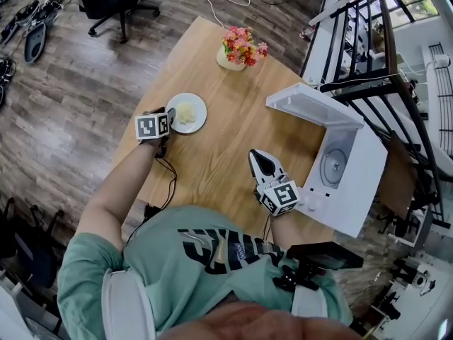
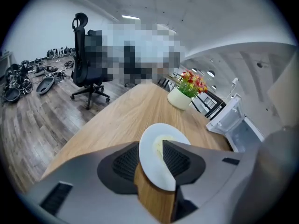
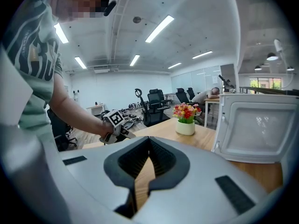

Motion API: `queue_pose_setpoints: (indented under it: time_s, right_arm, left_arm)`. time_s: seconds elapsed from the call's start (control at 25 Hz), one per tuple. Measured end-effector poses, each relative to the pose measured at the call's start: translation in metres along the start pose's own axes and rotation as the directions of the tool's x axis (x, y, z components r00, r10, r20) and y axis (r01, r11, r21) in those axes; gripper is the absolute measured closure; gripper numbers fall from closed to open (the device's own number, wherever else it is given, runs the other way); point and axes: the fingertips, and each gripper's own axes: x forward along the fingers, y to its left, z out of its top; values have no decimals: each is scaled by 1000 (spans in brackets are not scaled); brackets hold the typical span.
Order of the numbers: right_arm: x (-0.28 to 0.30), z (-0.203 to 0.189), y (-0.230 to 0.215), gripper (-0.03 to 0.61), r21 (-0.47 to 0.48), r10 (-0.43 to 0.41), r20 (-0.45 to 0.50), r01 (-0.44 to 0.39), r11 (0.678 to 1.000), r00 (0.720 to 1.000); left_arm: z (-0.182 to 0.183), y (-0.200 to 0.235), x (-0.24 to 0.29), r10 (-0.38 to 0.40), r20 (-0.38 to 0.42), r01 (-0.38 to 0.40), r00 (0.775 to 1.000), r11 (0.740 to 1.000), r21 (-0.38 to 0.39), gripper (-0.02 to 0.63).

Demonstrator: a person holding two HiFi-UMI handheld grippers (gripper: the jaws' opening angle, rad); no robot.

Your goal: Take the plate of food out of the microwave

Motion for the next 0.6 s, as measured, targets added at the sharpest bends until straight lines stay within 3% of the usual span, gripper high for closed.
queue_pose_setpoints:
  time_s: [0.16, 0.32, 0.48, 0.6]
  right_arm:
    - [-8, 5, -2, 572, 3, -29, 8, 29, 1000, 1000]
    - [-12, 18, 2, 572, 14, -62, 25, 62, 998, 998]
    - [-22, 35, 11, 572, 47, -109, 55, 106, 993, 993]
    - [-34, 50, 19, 572, 66, -151, 84, 145, 987, 985]
  left_arm:
    - [21, -14, -23, -73, 95, 72, 993, 997, 12, 474]
    - [44, -35, -58, -204, 174, 198, 963, 979, 50, 476]
    - [68, -67, -98, -367, 234, 340, 900, 929, 147, 477]
    - [80, -95, -132, -506, 244, 452, 827, 857, 247, 477]
